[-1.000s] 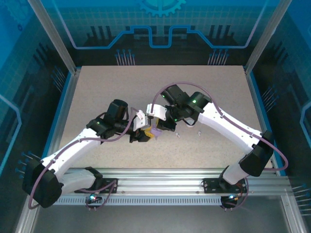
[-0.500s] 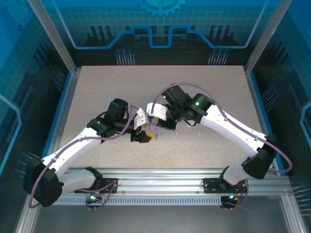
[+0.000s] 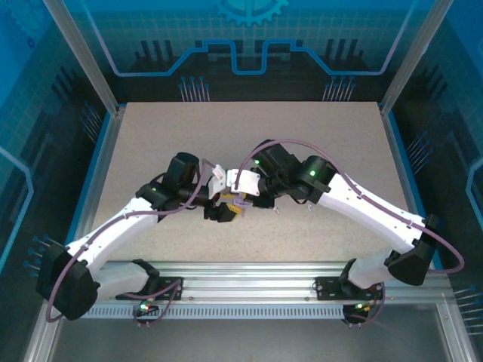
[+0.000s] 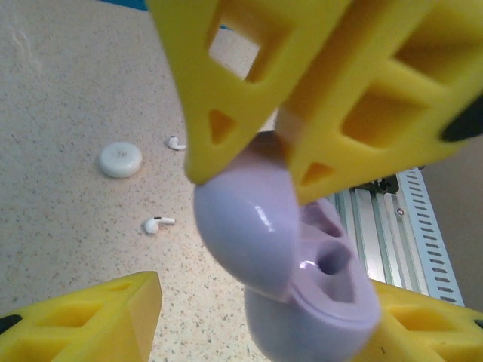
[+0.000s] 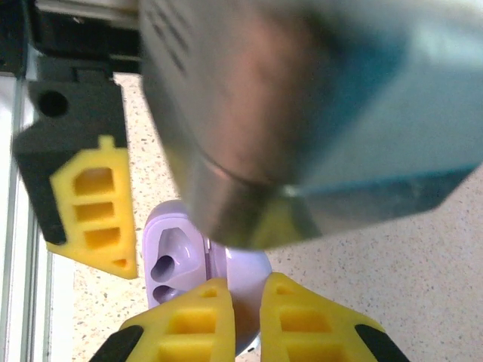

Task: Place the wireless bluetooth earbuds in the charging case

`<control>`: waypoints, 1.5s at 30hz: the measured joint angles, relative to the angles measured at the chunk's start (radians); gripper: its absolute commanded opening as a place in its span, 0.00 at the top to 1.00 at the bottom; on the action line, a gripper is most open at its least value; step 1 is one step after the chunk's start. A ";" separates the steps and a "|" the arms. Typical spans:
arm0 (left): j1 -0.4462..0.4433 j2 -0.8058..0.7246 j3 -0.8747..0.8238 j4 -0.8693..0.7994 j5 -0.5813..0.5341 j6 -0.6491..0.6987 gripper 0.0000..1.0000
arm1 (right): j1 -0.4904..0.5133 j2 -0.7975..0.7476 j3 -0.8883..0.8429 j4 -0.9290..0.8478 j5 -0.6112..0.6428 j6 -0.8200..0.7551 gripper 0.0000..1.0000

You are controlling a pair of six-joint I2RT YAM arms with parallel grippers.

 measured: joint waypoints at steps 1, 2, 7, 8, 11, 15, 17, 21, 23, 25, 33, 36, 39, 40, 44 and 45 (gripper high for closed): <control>0.000 -0.013 -0.004 0.007 0.002 0.000 0.36 | 0.000 0.000 0.000 0.000 0.004 -0.002 0.89; 0.000 -0.023 -0.006 0.010 0.002 0.005 0.36 | 0.000 0.000 0.000 0.000 0.008 -0.002 0.89; 0.000 -0.052 -0.021 0.019 0.002 0.028 0.36 | 0.000 -0.004 -0.003 0.012 0.014 -0.002 0.89; 0.000 -0.053 -0.024 0.020 0.001 0.035 0.36 | 0.000 -0.005 -0.006 0.016 0.014 -0.002 0.89; 0.000 -0.060 -0.038 0.026 -0.003 0.049 0.37 | 0.000 -0.005 -0.009 0.019 0.015 -0.001 0.89; 0.000 -0.074 -0.048 0.048 -0.016 0.048 0.37 | 0.000 -0.010 -0.014 0.023 0.015 0.006 0.90; 0.000 -0.078 -0.048 0.066 -0.020 0.042 0.37 | 0.000 -0.013 -0.017 0.023 0.015 0.010 0.89; 0.000 -0.077 -0.048 0.083 -0.022 0.031 0.39 | 0.000 -0.015 -0.018 0.026 0.022 0.022 0.89; 0.000 -0.077 -0.048 0.088 -0.022 0.022 0.43 | 0.000 -0.015 -0.018 0.027 0.023 0.025 0.89; 0.000 -0.077 -0.048 0.089 -0.022 0.018 0.47 | 0.000 -0.015 -0.018 0.027 0.023 0.026 0.89; 0.000 -0.076 -0.048 0.090 -0.022 0.015 0.57 | 0.000 -0.015 -0.018 0.026 0.022 0.035 0.89; 0.000 -0.076 -0.048 0.090 -0.022 0.015 0.61 | 0.000 -0.015 -0.018 0.026 0.022 0.037 0.89; 0.000 -0.076 -0.048 0.089 -0.021 0.018 0.65 | 0.000 -0.015 -0.018 0.026 0.023 0.040 0.89; 0.000 -0.076 -0.048 0.089 -0.020 0.019 0.66 | 0.000 -0.015 -0.018 0.026 0.023 0.040 0.88; 0.000 -0.076 -0.048 0.085 -0.014 0.023 0.72 | 0.000 -0.015 -0.018 0.026 0.023 0.040 0.86; 0.000 -0.076 -0.048 0.085 -0.013 0.026 0.73 | 0.000 -0.015 -0.018 0.026 0.023 0.039 0.84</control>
